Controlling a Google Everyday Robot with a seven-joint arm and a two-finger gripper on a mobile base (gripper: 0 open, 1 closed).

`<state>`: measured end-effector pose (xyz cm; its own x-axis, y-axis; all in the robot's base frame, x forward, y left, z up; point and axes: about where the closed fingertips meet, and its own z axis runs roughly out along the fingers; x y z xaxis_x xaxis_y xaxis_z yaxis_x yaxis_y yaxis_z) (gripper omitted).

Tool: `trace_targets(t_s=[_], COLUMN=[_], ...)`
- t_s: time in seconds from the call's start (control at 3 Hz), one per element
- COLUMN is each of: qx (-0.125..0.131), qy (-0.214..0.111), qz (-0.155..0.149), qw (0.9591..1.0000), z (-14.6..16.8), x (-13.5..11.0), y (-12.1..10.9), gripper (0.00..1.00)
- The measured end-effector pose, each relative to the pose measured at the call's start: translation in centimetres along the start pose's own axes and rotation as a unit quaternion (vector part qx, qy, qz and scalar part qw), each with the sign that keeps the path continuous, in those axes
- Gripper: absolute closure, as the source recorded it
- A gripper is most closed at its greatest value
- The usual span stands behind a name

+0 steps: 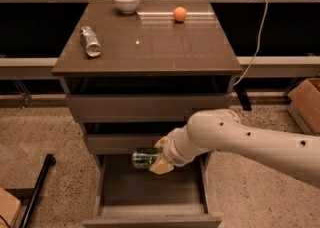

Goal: Place green can into bottom drawer

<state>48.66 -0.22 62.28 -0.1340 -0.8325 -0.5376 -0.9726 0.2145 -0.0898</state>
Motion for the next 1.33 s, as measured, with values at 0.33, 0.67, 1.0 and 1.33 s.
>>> trace_targets(t_s=[0.33,0.67,1.0,1.33], qx=[0.023,0.036,0.023,0.022], qy=[-0.021,-0.066,-0.135,-0.137], qz=[0.006,0.027,0.049,0.053], qw=[0.9995,0.9969,0.9894,0.9889], z=[4.0,7.9,13.3,13.8], x=[1.8,4.0,7.0,7.2], y=[-0.1,-1.8,-3.7,-3.7], gripper=[1.0,1.0,1.0,1.0])
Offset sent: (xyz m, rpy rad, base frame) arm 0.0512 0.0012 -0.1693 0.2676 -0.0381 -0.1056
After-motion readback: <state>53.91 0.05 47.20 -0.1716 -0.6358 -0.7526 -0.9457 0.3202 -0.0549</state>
